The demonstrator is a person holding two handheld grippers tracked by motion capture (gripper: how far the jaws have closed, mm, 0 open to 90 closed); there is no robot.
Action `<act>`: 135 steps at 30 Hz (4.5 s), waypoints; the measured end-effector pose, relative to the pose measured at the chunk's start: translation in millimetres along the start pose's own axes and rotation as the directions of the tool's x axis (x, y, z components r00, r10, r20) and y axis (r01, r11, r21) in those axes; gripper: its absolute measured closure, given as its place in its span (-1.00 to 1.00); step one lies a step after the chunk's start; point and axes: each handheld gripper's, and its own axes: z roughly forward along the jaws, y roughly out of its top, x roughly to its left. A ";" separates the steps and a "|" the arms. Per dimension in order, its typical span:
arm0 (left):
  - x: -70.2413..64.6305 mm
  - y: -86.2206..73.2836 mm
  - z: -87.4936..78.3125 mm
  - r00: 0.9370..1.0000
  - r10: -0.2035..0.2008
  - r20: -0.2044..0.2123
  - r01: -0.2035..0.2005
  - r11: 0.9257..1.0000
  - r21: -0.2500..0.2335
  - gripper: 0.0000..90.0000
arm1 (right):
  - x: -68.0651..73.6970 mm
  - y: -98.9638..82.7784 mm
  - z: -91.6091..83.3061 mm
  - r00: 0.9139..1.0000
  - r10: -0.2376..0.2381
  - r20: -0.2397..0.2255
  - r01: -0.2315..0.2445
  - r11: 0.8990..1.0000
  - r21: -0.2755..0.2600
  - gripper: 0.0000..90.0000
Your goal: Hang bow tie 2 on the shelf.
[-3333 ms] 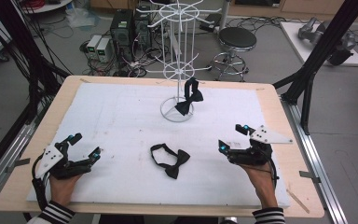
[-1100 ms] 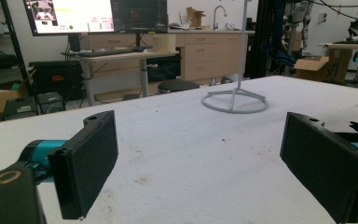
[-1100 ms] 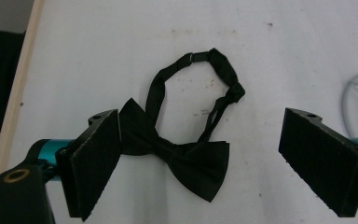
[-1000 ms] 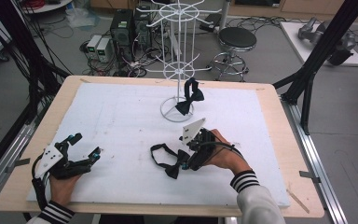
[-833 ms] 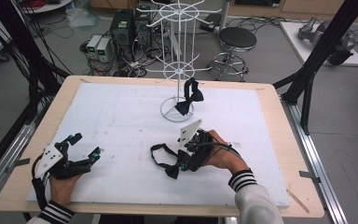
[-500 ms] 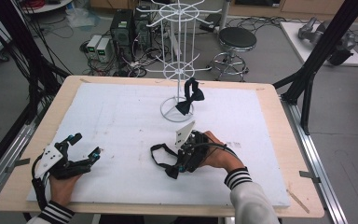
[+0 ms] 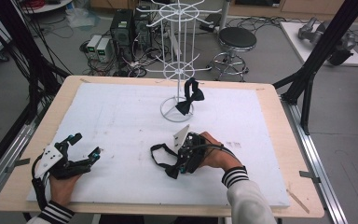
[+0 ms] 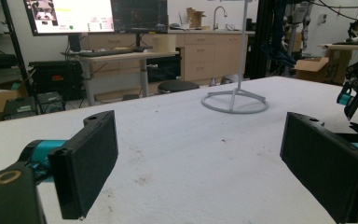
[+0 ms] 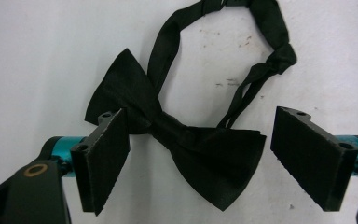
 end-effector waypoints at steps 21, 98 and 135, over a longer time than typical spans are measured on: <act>0.1 -0.1 0.0 1.000 -0.001 0.000 0.001 1.000 -0.001 -0.74 | 1.2 -1.0 5.0 0.999 -0.018 -0.047 0.023 0.995 0.096 0.38; -0.7 0.0 0.0 1.000 0.008 -0.003 -0.008 1.000 0.000 -0.74 | 5.3 -36.0 -117.1 0.925 0.342 0.166 -0.152 0.734 -0.662 0.68; -0.1 0.0 -0.2 1.000 0.004 -0.002 -0.004 1.000 0.000 -0.74 | -8.9 -20.8 -129.1 0.819 0.504 0.277 -0.113 0.613 -0.782 0.68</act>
